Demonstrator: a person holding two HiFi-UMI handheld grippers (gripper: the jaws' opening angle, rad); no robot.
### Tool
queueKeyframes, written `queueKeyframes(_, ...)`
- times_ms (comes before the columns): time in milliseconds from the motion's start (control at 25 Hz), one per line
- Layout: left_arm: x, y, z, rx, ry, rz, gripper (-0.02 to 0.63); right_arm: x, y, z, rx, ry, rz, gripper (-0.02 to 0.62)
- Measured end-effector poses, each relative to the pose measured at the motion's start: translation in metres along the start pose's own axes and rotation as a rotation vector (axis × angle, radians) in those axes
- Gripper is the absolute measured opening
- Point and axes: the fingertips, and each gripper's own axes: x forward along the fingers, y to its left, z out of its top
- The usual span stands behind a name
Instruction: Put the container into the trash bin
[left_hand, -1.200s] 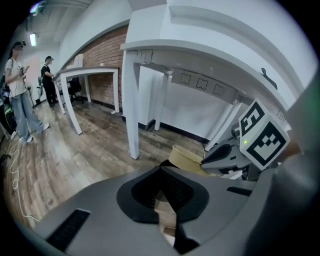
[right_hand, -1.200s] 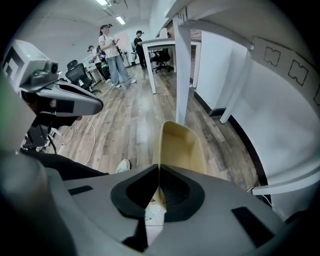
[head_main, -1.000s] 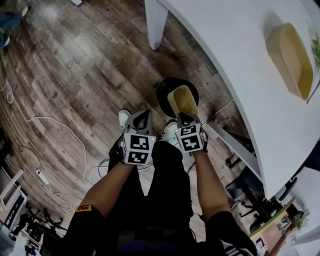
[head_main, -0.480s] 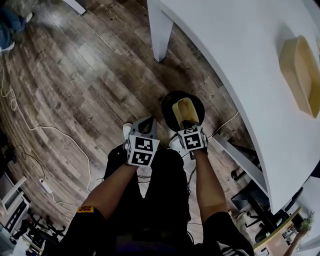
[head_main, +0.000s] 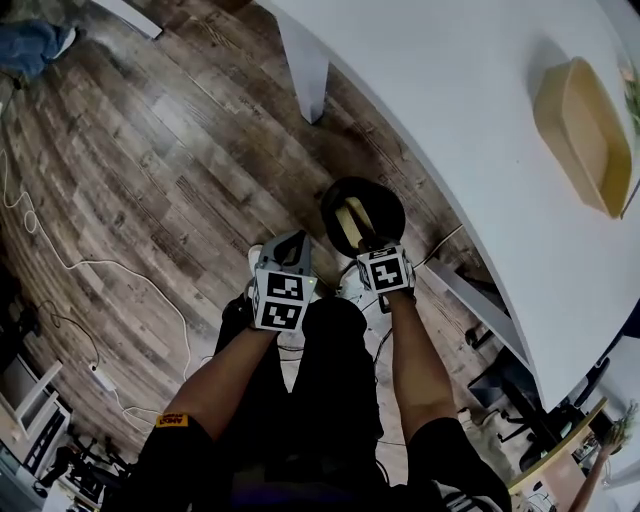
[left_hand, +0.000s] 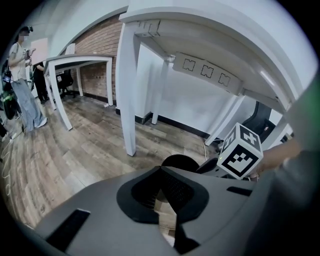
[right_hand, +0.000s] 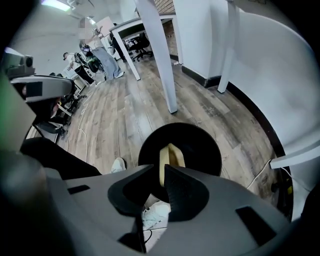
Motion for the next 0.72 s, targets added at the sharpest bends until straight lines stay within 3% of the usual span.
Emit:
queueKeyframes(240,-0.057,-0.010,0.026,-0.016,0.000,0.001,0.008,-0.068,0.021,0.017,0.002,-0.053,-0.010,0.070)
queueKeyframes(720,-0.184,-0.031,0.121,-0.027,-0.092,0.004,0.008,-0.244,0.071,0.068,0.020,-0.187,-0.002,0.045)
